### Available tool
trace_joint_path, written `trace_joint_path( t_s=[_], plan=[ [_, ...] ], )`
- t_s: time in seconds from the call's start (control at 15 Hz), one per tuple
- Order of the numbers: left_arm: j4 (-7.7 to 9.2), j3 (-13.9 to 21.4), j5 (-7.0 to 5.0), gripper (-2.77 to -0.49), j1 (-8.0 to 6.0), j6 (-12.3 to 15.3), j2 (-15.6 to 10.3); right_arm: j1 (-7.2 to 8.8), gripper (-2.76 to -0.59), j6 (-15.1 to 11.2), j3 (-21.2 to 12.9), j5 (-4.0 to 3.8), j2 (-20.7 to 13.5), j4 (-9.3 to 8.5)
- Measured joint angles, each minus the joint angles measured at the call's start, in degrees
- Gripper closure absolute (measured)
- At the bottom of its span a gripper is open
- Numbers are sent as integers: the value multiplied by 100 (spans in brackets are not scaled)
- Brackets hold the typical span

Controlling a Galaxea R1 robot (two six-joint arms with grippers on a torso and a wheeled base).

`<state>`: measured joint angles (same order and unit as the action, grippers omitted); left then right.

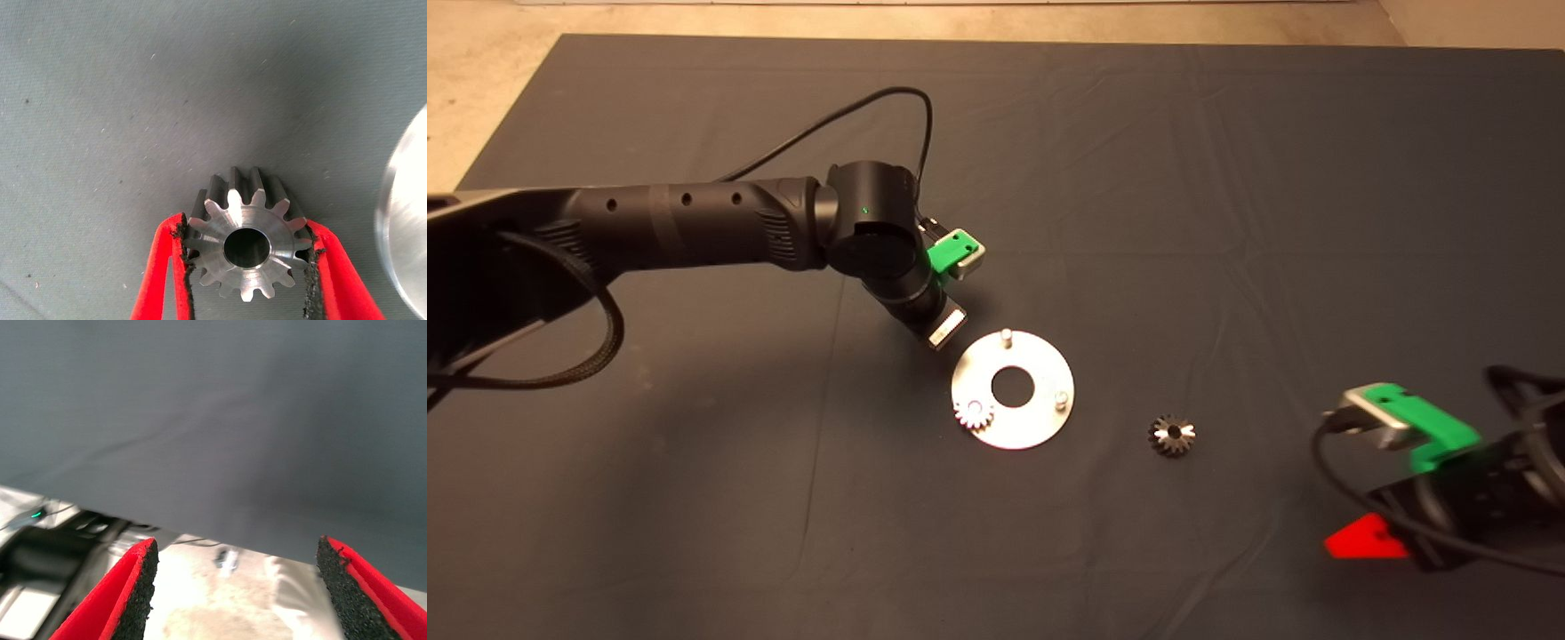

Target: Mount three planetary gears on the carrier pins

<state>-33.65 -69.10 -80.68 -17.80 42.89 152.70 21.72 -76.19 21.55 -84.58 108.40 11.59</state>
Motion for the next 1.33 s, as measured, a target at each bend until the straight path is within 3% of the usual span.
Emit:
trace_joint_path(
  t_s=[0.13, 0.73, 0.8, 0.93, 1.07, 1.33],
  plan=[
    [7, 52, 16, -59, 2, 11, 13, 137, -175, 144, 0, -292, -138, 0],
    [24, 164, -55, -59, -36, 28, 0, 145, -175, 145, 5, -302, -62, 1],
    [33, 173, -105, -59, -140, 28, 17, 145, -175, 146, 5, -302, -62, 0],
    [0, 179, -385, -59, -451, 27, 65, 145, -175, 145, 5, -302, -62, 0],
    [-10, 289, -645, -59, -562, 17, 157, 145, -175, 144, 5, -302, -62, 0],
    [135, 482, -640, -59, -603, 33, 223, 145, -175, 144, 2, -312, -62, 0]
  ],
)
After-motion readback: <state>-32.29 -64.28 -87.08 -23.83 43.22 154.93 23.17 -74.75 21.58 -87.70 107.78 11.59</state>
